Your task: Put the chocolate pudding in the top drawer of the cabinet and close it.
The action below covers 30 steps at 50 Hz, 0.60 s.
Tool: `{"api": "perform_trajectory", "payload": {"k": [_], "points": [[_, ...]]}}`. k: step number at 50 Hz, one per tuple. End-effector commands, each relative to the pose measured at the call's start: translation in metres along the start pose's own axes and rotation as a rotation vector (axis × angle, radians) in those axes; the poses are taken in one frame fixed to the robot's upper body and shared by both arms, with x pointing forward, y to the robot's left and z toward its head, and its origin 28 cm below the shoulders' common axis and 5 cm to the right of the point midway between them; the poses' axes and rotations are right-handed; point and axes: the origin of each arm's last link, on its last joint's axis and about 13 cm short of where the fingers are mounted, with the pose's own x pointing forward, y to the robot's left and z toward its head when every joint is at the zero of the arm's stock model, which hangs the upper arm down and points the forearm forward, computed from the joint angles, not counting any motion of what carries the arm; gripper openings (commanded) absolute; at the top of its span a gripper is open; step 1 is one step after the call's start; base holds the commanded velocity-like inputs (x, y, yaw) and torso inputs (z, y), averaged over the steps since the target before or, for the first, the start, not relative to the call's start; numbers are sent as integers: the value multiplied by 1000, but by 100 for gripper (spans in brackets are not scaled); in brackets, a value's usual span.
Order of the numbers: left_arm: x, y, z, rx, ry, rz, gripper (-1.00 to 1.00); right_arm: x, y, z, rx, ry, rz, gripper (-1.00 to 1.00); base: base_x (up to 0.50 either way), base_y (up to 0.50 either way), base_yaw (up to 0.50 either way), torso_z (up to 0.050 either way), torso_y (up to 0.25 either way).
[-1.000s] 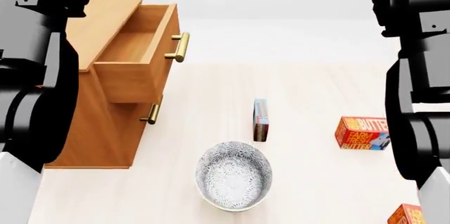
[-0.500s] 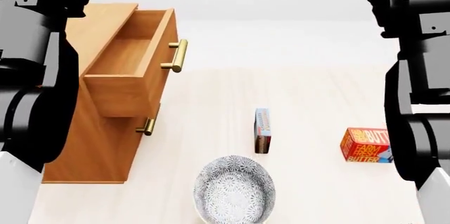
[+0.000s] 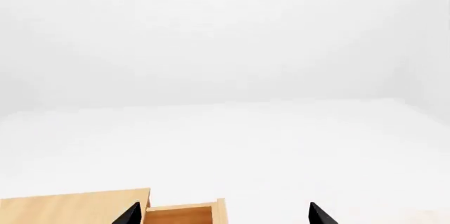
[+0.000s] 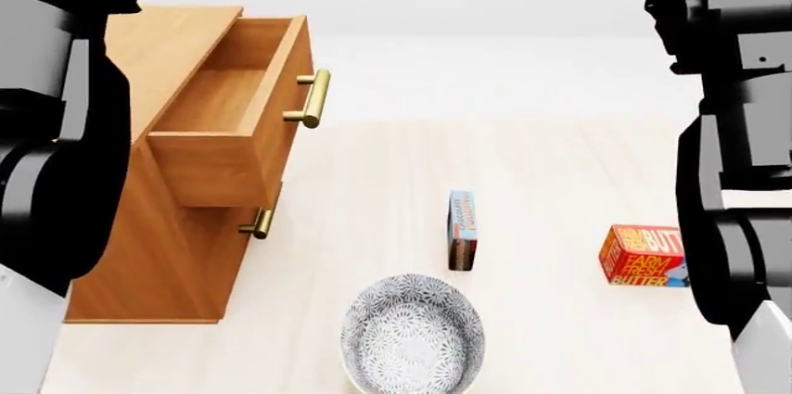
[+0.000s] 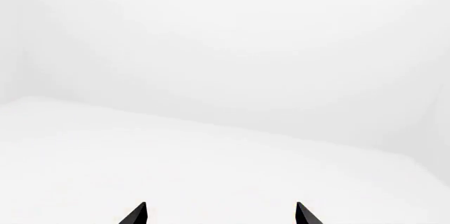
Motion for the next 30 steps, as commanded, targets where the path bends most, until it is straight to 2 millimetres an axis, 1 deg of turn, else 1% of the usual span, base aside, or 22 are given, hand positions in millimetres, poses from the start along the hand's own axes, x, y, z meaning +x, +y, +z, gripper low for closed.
{"api": "perform_trajectory", "payload": {"k": [1, 9, 12, 17, 20, 30], "points": [[-9, 0, 2, 5, 147, -25, 100, 0, -1, -7, 8, 12, 3, 100, 0, 0, 0, 0, 0], [-13, -1, 2, 72, 225, -23, 100, -1, -2, -10, 13, 16, 7, 100, 0, 0, 0, 0, 0], [-18, -3, 6, 75, 279, -30, 100, -2, -3, -11, 15, 17, 6, 100, 0, 0, 0, 0, 0], [-16, -8, -2, 71, 331, -35, 100, -3, -3, -11, 15, 18, 8, 100, 0, 0, 0, 0, 0], [-17, -8, -7, 25, 360, -42, 100, -3, -3, -12, 15, 19, 9, 100, 0, 0, 0, 0, 0], [-14, -8, -21, -17, 413, -35, 100, -1, -2, -16, 15, 27, 13, 100, 0, 0, 0, 0, 0]]}}
